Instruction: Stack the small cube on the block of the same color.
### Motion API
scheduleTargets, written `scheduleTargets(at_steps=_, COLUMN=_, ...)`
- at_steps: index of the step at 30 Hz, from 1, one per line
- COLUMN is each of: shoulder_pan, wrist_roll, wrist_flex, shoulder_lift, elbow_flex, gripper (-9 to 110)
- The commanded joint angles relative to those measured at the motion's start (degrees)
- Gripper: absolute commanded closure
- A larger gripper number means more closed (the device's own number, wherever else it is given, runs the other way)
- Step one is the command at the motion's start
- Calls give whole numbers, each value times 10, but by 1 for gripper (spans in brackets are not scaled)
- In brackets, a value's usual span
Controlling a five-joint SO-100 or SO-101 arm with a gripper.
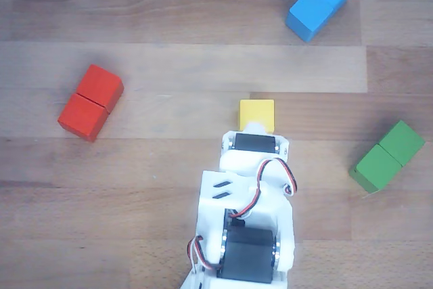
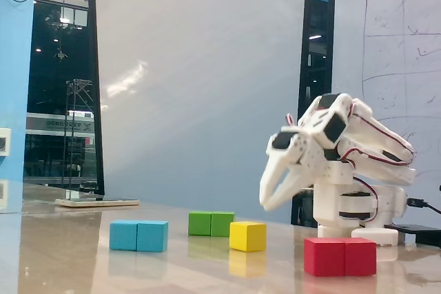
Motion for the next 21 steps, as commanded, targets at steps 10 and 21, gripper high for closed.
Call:
scheduleTargets(at_steps=10, shoulder_pan=-5, wrist_roll=-5, wrist_flex=13, shoulder_lift=-113, elbow_flex=-236, gripper=101)
scheduleTargets(at_steps=21, shoulder_pan=0, wrist_roll=2, wrist_flex=14, shoulder_lift=-556, elbow_flex=-644, gripper=101)
